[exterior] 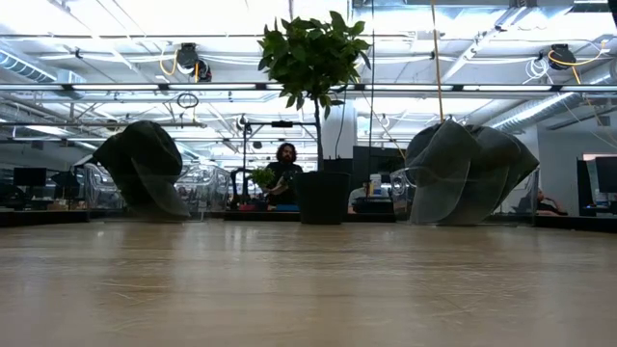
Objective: Pick & Place hat
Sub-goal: Put the black cap into the left transparent bin
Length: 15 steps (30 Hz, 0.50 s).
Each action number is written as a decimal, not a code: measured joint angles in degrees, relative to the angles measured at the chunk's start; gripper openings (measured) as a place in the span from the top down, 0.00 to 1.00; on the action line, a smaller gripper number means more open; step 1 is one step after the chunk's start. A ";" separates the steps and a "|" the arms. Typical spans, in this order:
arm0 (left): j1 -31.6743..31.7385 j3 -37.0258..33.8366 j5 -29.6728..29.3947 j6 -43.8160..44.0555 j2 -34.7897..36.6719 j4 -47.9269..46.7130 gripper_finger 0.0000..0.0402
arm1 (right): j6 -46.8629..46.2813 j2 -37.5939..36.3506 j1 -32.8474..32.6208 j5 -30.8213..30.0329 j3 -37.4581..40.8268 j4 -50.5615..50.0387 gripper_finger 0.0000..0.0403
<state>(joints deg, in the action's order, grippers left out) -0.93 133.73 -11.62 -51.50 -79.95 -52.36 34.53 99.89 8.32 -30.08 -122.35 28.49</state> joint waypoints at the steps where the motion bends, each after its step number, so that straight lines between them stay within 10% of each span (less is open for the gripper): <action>1: -0.71 0.00 -0.24 -1.59 0.01 -0.01 0.14 | -1.75 0.14 0.60 0.02 -0.06 0.17 1.00; 15: -5.37 0.00 -15.16 -10.14 -3.58 -1.74 0.22 | -13.10 0.25 1.25 3.38 -0.06 -1.29 1.00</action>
<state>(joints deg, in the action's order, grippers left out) -6.30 133.73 -26.78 -61.63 -83.53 -54.10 21.43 100.14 9.57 -26.70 -122.41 27.20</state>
